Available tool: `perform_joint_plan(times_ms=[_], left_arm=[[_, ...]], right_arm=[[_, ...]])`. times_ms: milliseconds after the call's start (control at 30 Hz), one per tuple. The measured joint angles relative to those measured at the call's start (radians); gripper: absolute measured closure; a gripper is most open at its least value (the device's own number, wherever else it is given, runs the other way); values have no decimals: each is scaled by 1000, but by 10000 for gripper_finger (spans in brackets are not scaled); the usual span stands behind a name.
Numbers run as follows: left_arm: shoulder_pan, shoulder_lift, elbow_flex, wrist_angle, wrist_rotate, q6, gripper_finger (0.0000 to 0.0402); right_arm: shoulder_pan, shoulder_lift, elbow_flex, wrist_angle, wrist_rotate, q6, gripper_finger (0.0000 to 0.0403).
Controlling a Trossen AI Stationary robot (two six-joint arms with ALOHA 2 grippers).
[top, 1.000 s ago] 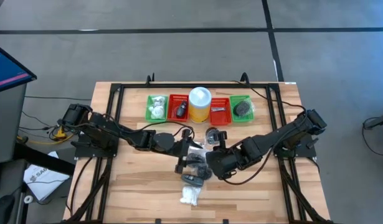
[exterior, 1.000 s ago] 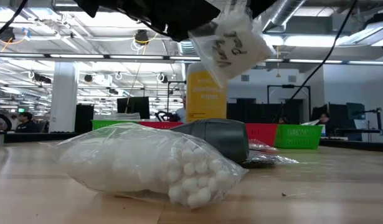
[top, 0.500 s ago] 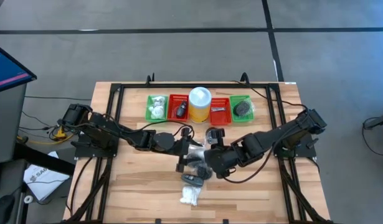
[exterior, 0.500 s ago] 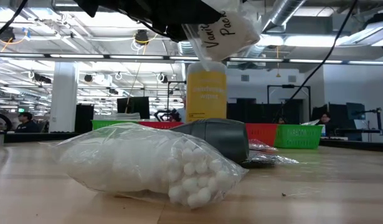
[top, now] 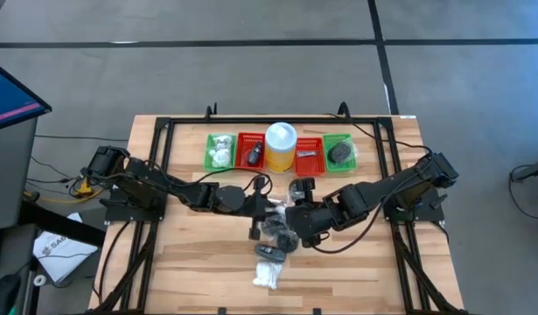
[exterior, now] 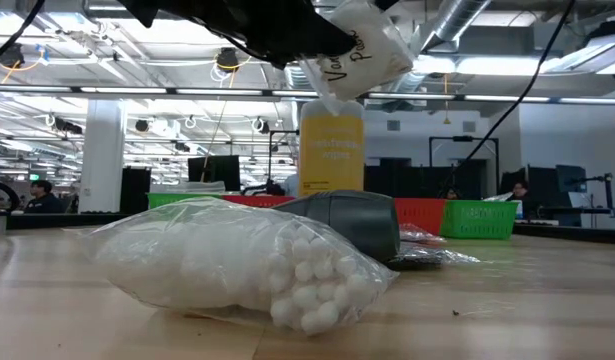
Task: Pick & Place Travel size toiletries
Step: Put the white cotton pack into the left green bin
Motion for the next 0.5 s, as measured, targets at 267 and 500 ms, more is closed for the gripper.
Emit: perform_joint_plan(times_ms=[267,500], left_arm=[[0,0,0,-50,-46,-21,394],[0,-56,0,-241,-179,-82,389]], right_arm=[[-9,0,0,-8,1,5,362],[-24,0,-1,-54,3,24,312]])
